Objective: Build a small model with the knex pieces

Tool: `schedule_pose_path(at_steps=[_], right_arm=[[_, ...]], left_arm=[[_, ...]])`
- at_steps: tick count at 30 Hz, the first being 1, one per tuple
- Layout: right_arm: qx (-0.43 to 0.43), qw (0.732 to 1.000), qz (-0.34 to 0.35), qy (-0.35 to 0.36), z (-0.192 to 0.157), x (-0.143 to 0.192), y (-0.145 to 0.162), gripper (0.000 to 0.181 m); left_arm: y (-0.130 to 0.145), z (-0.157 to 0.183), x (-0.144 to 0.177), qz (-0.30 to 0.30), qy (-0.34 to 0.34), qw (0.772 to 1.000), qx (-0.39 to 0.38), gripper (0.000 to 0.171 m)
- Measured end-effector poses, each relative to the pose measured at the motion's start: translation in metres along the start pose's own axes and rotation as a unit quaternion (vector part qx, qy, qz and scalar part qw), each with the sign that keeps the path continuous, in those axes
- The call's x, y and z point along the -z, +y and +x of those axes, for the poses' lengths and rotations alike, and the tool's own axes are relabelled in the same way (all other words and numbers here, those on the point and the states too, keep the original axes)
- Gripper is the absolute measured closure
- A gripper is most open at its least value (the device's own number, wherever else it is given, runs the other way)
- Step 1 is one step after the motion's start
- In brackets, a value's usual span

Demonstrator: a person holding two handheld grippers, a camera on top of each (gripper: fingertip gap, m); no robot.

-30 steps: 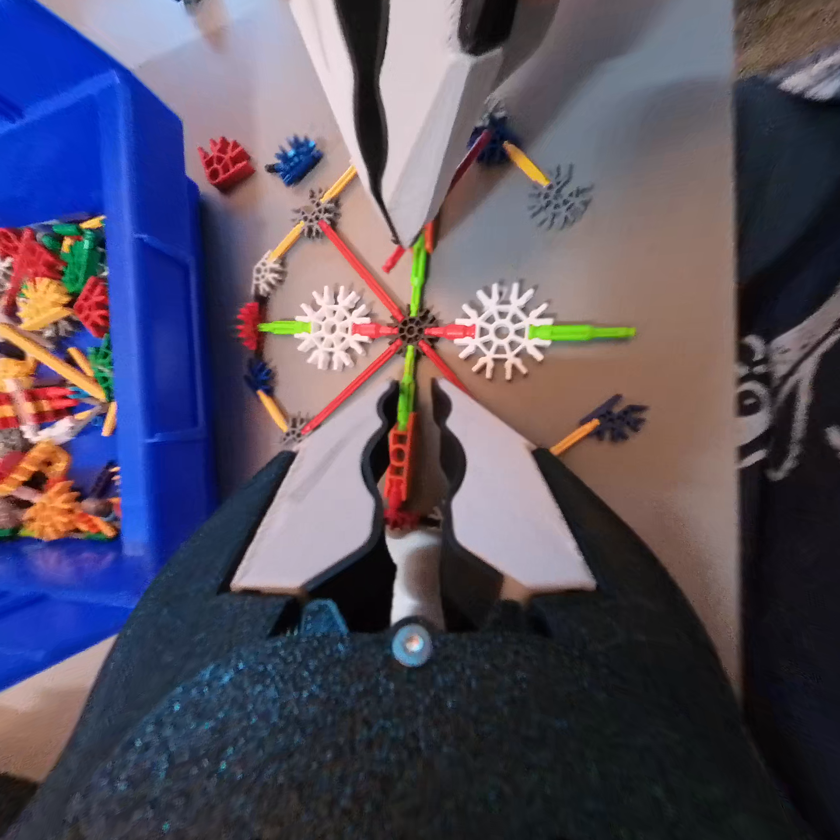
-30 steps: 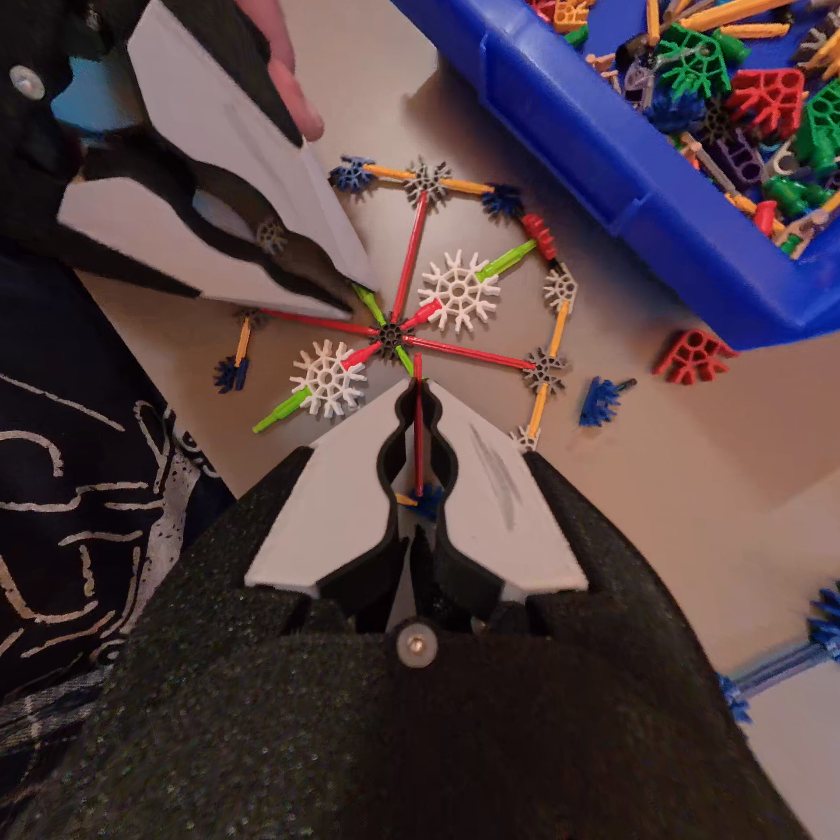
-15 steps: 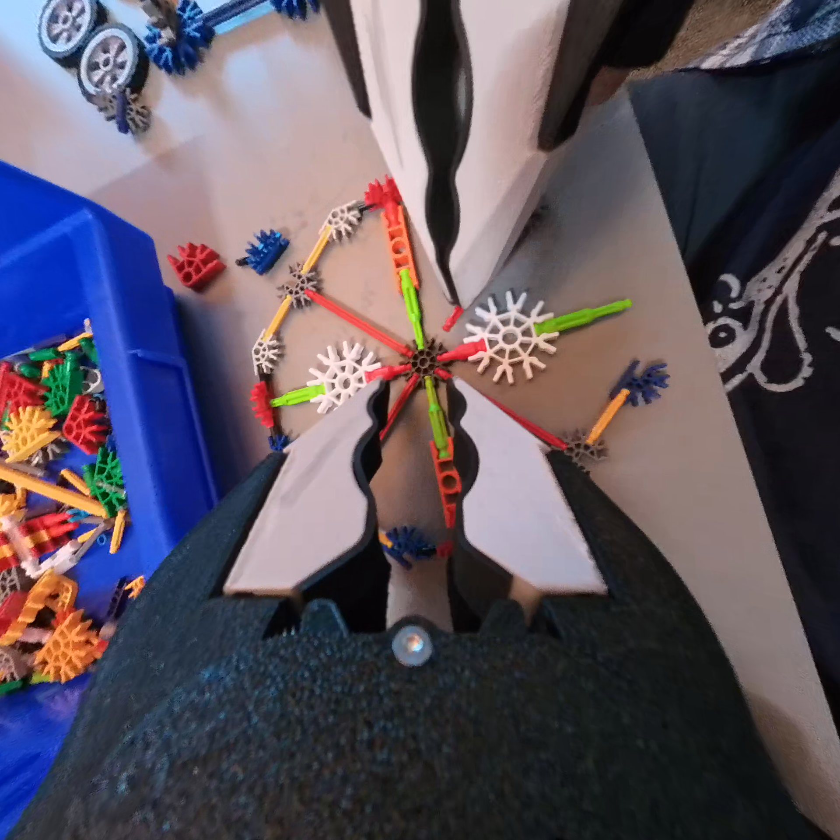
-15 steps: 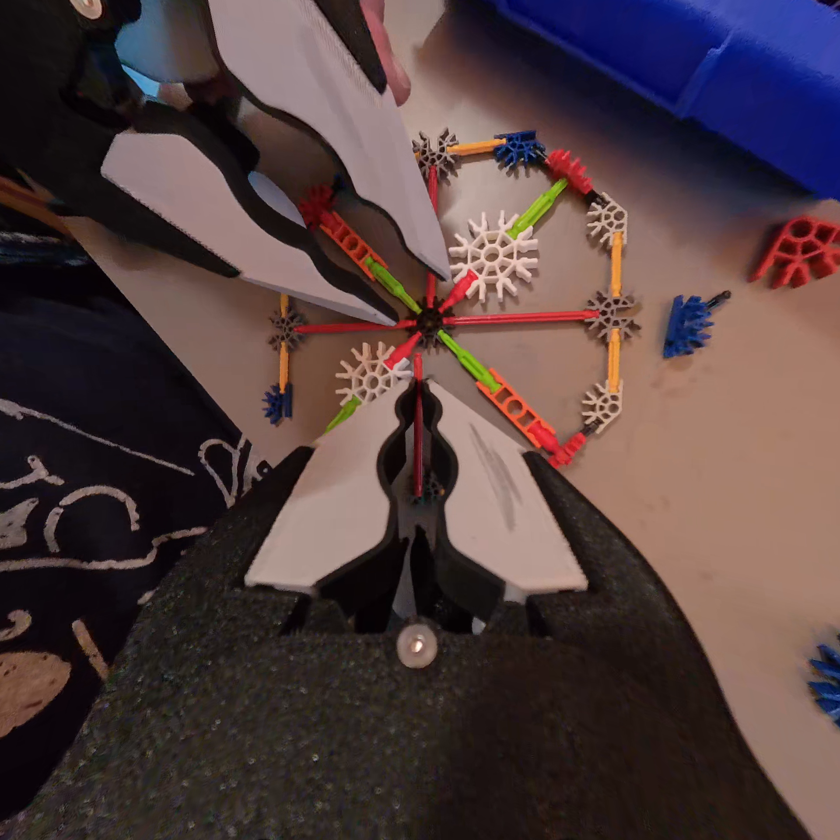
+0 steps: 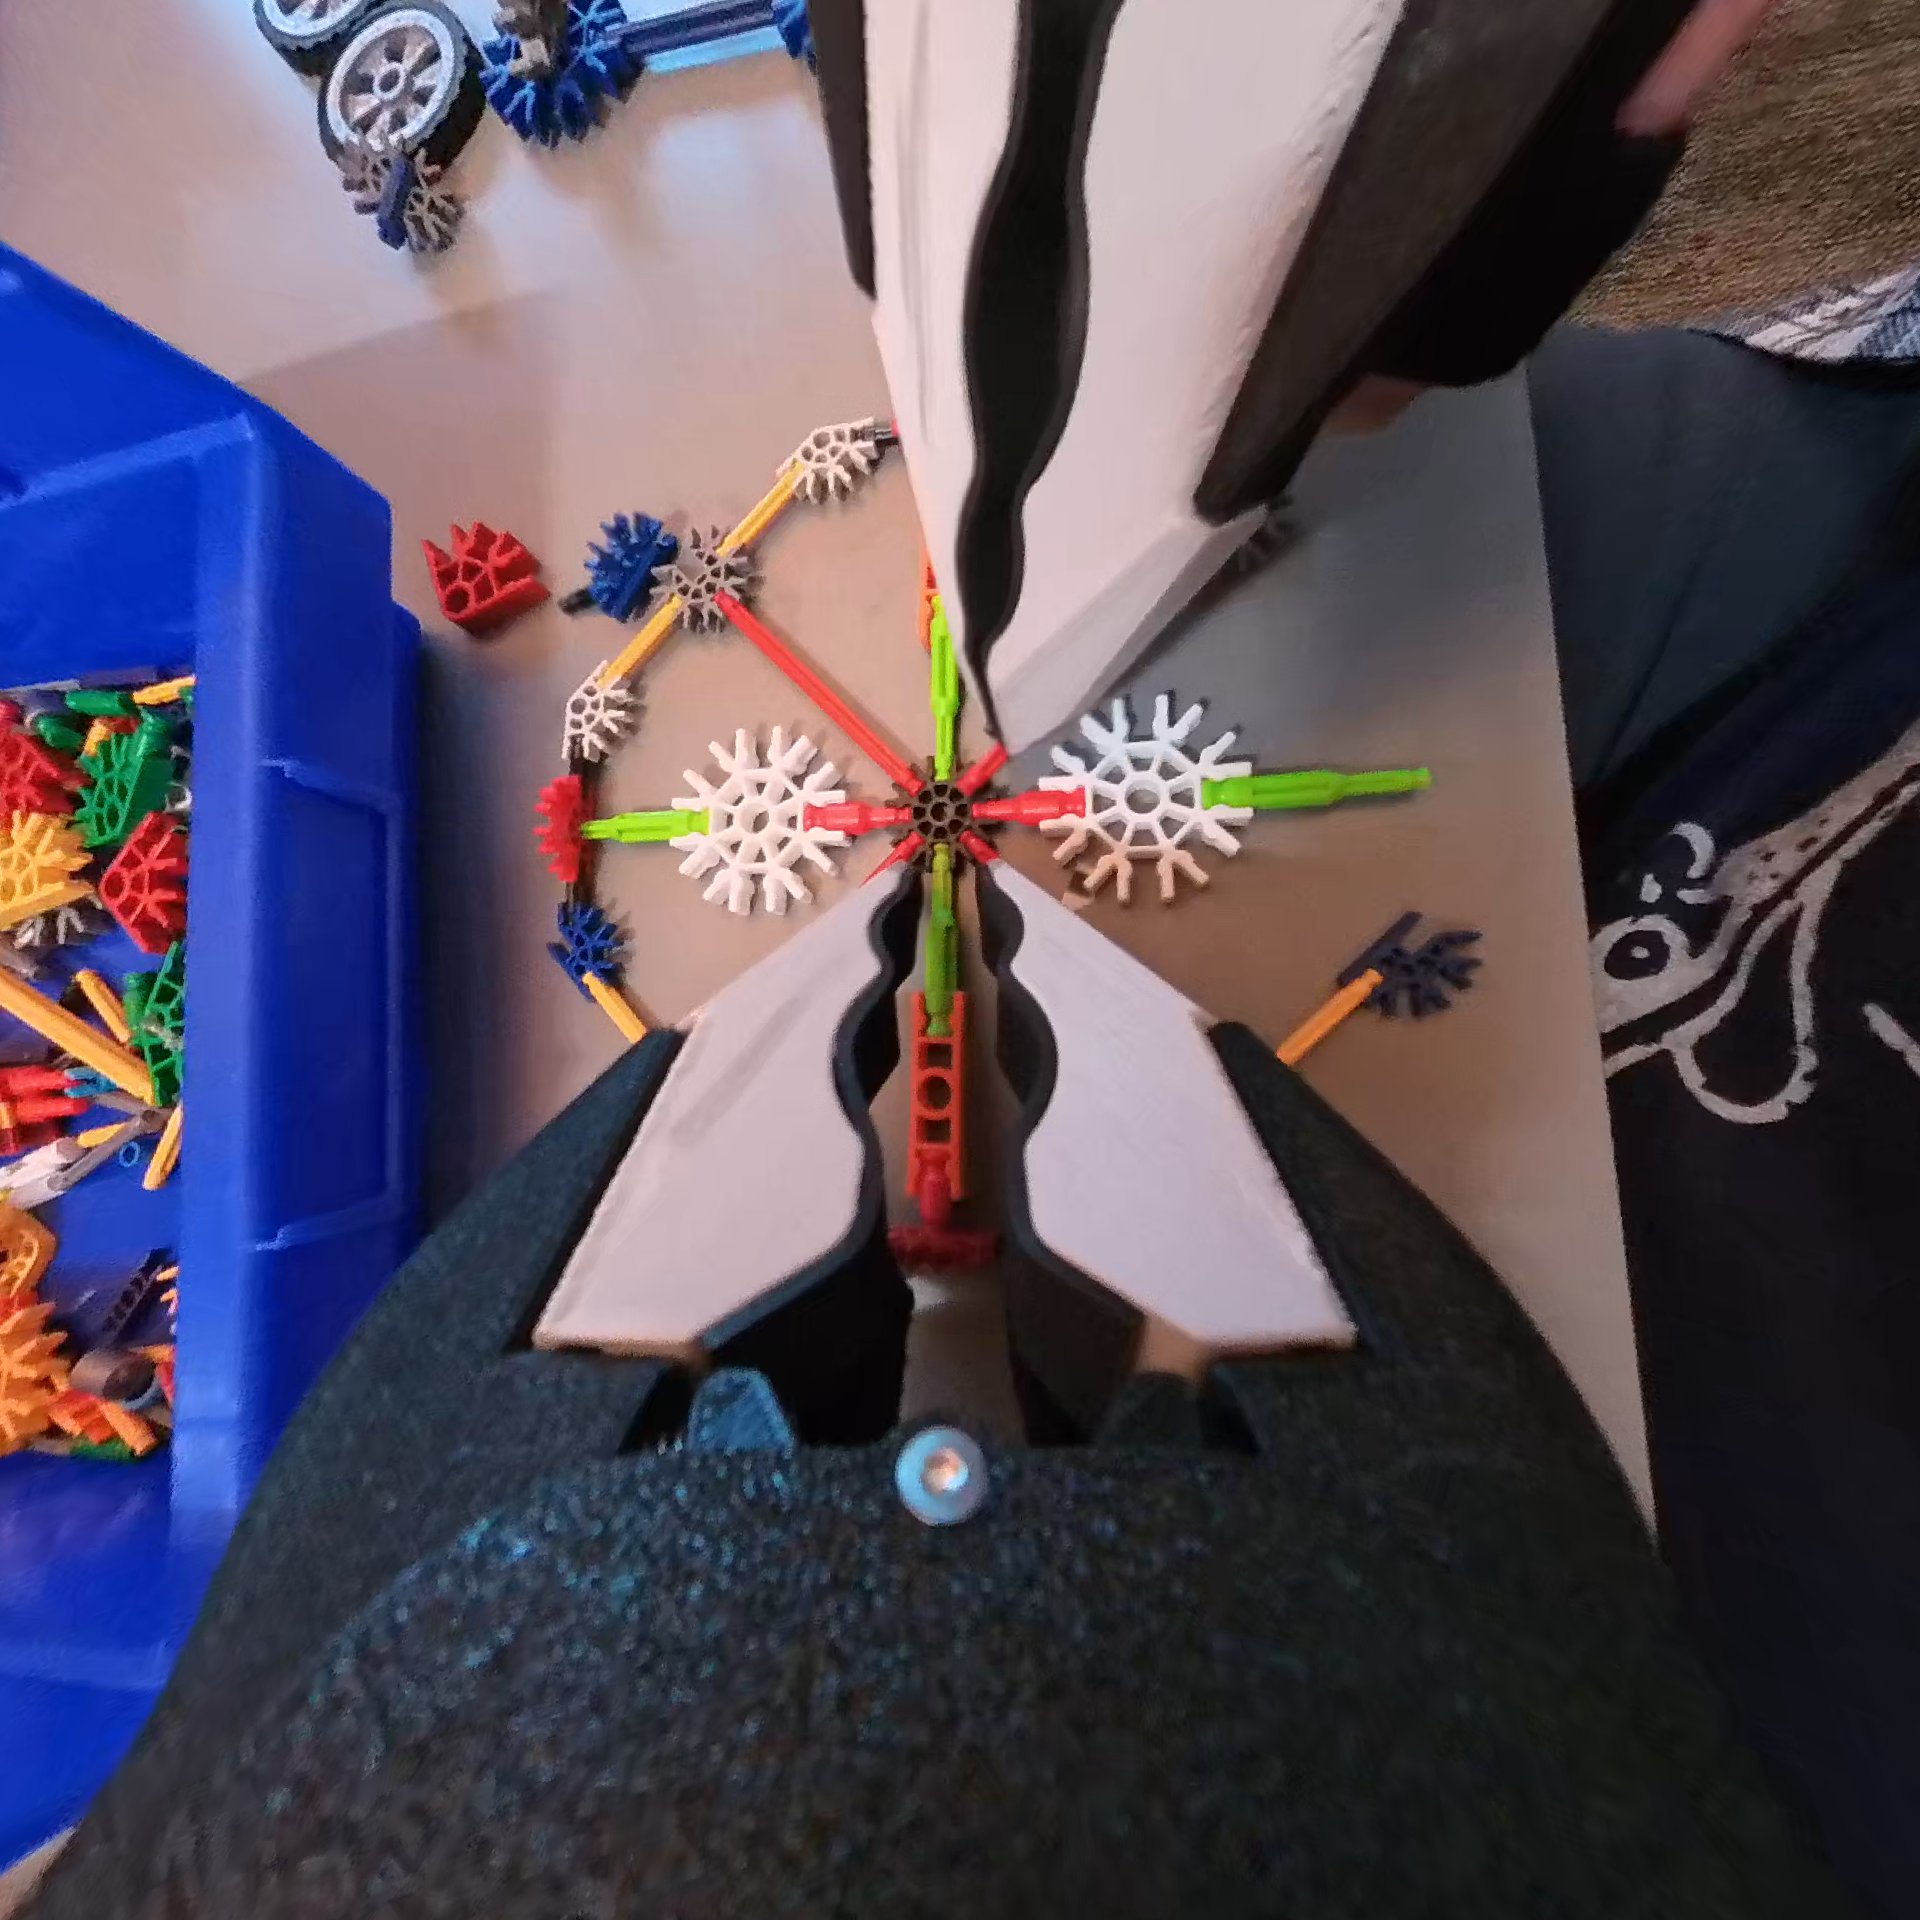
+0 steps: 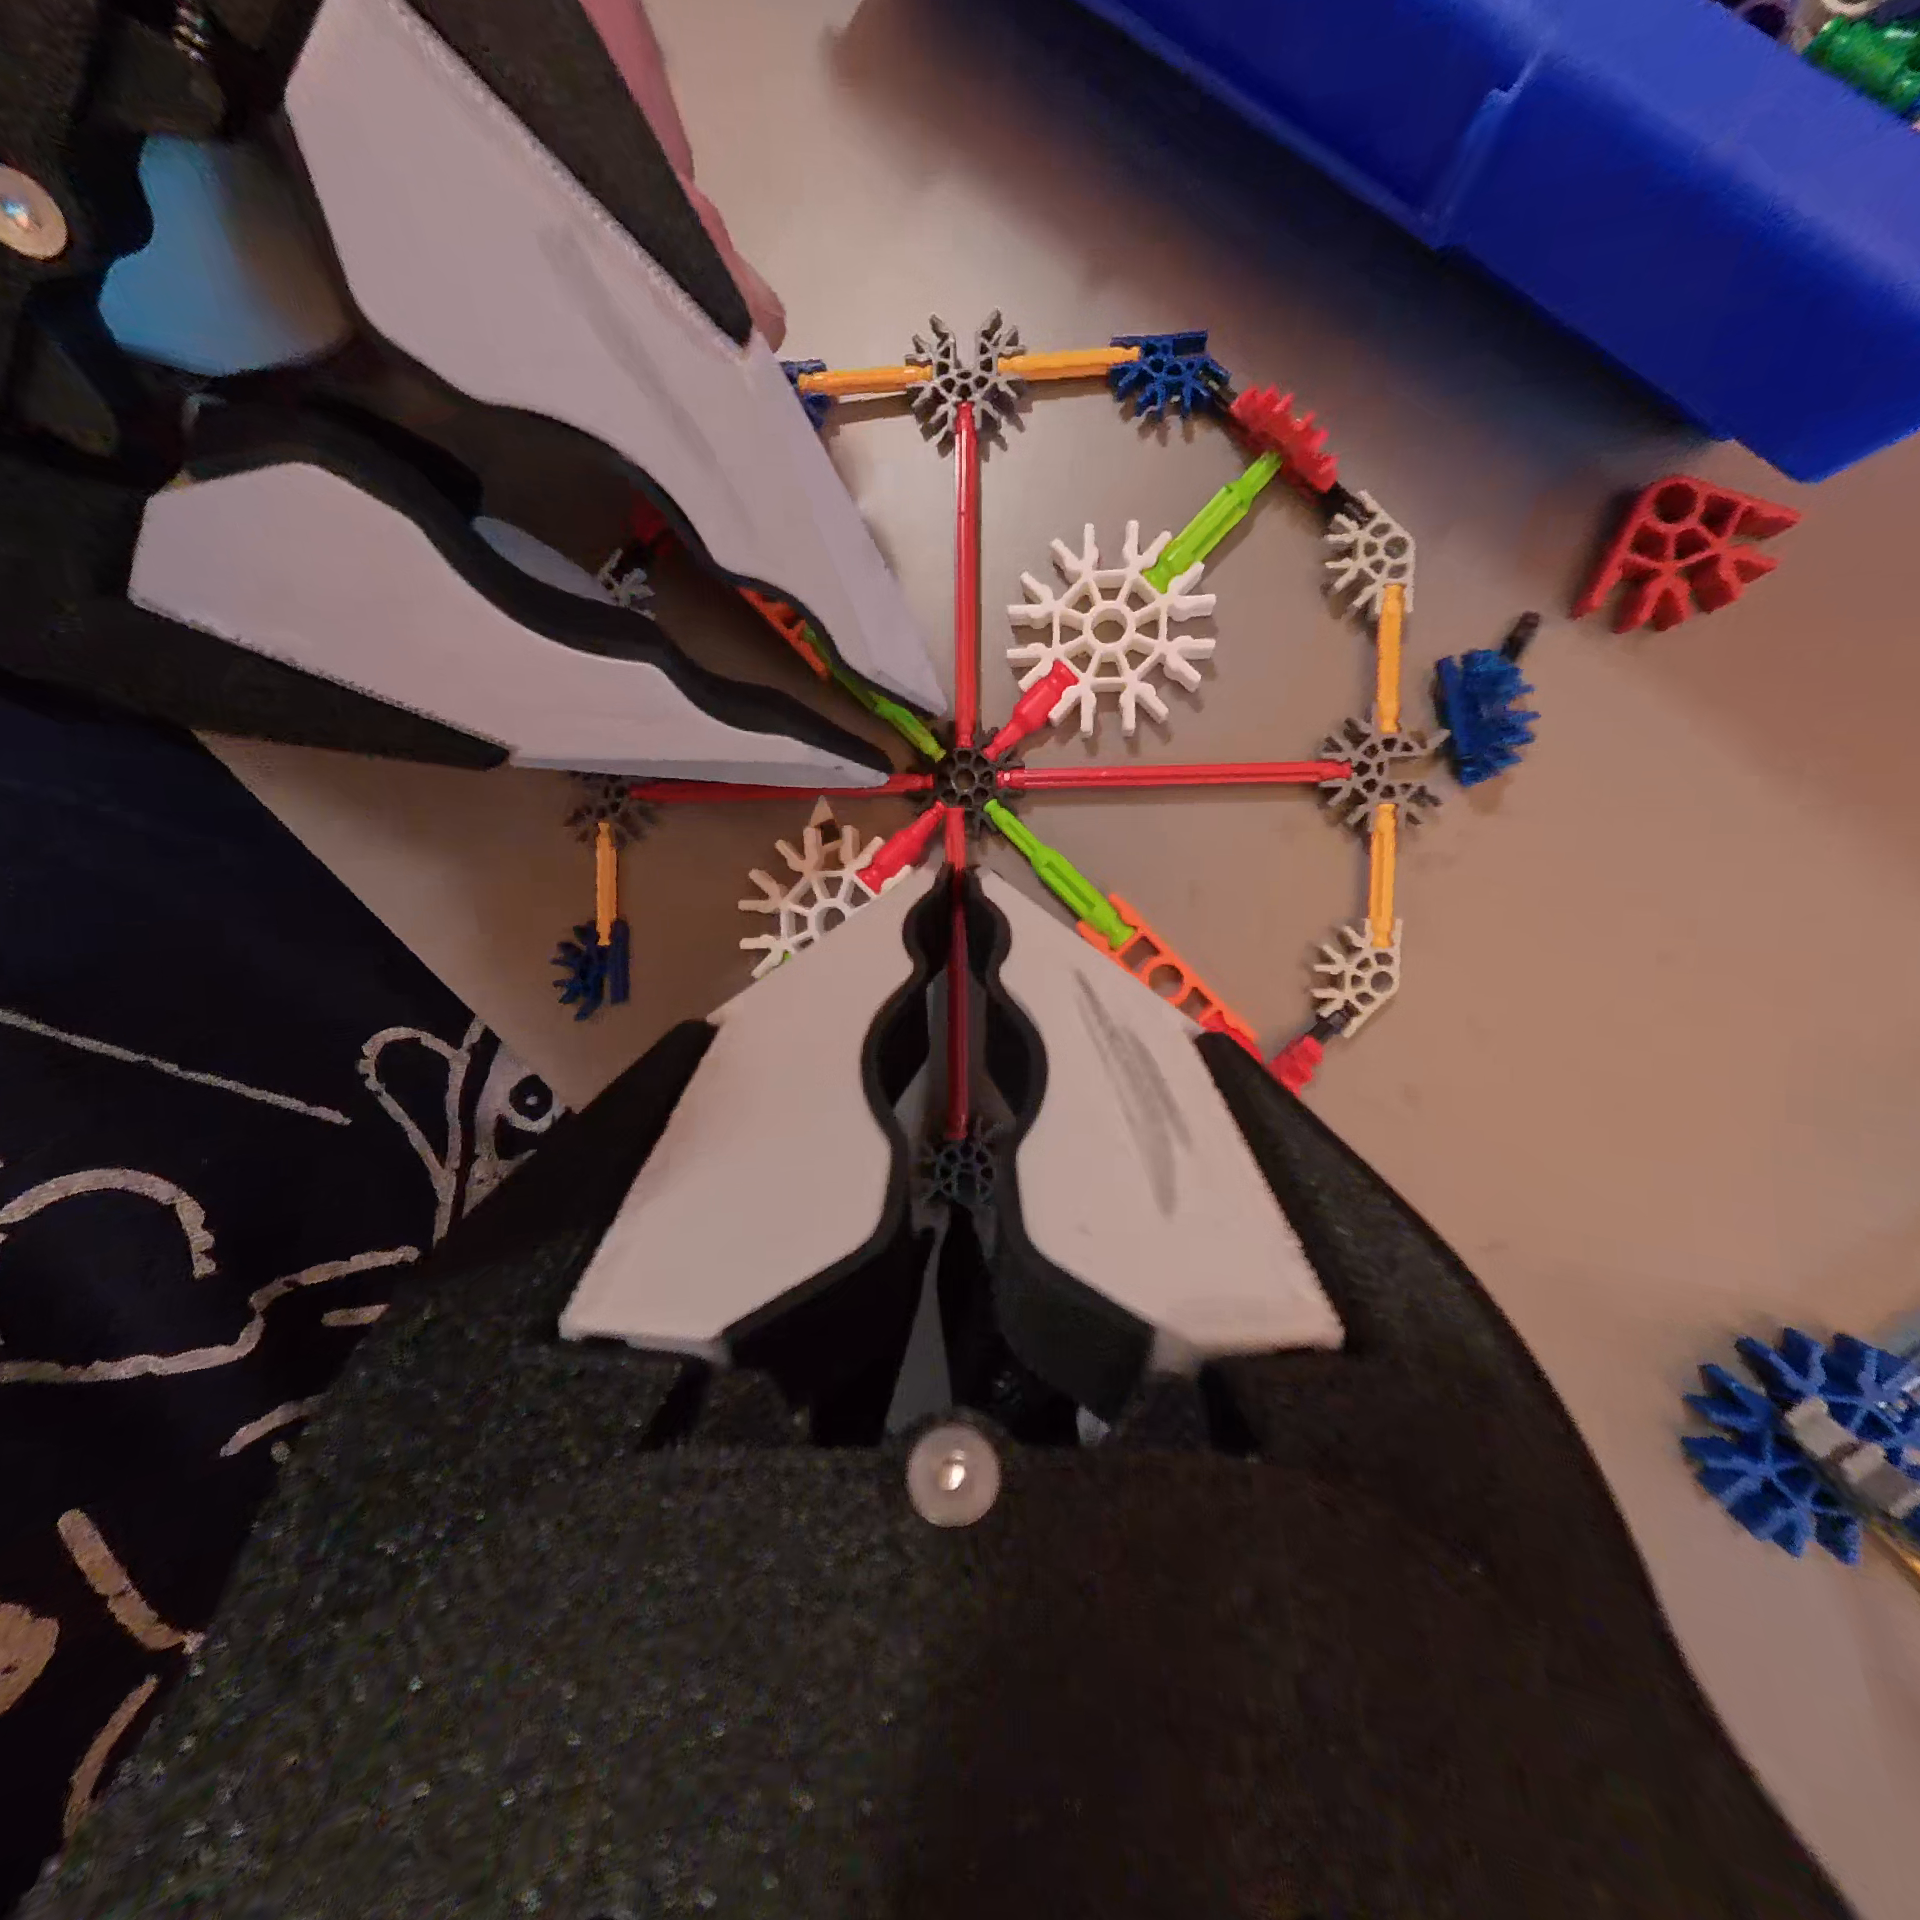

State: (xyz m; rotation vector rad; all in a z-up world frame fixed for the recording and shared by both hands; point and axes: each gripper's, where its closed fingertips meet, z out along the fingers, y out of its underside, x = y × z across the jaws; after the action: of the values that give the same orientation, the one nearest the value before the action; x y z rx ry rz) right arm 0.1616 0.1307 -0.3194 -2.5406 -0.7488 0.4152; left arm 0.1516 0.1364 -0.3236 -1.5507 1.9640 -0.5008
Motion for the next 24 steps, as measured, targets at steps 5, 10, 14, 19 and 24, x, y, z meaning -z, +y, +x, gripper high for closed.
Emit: schedule_pose_path(at_steps=[5,10,14,19,24], right_arm=[[-0.013,1.000,-0.006,0.007,0.001,0.001,0.004,0.181],[-0.014,1.000,-0.005,0.012,0.002,0.001,0.004,0.181],[-0.005,1.000,-0.007,0.014,0.001,0.000,0.003,0.181],[-0.007,1.000,-0.001,0.008,0.000,0.000,0.003,0.181],[-0.005,1.000,0.002,0.004,0.001,0.000,0.003,0.181]], left_arm=[[-0.003,0.003,-0.002,0.001,0.002,1.000,-0.011,0.158],[-0.013,0.012,0.001,0.017,0.018,0.997,-0.066,0.152],[-0.025,0.013,0.001,0.035,0.017,0.991,-0.126,0.161],[-0.016,0.014,-0.012,0.001,0.046,0.987,-0.151,0.171],[-0.018,0.014,-0.014,-0.007,0.047,0.984,-0.174,0.171]])
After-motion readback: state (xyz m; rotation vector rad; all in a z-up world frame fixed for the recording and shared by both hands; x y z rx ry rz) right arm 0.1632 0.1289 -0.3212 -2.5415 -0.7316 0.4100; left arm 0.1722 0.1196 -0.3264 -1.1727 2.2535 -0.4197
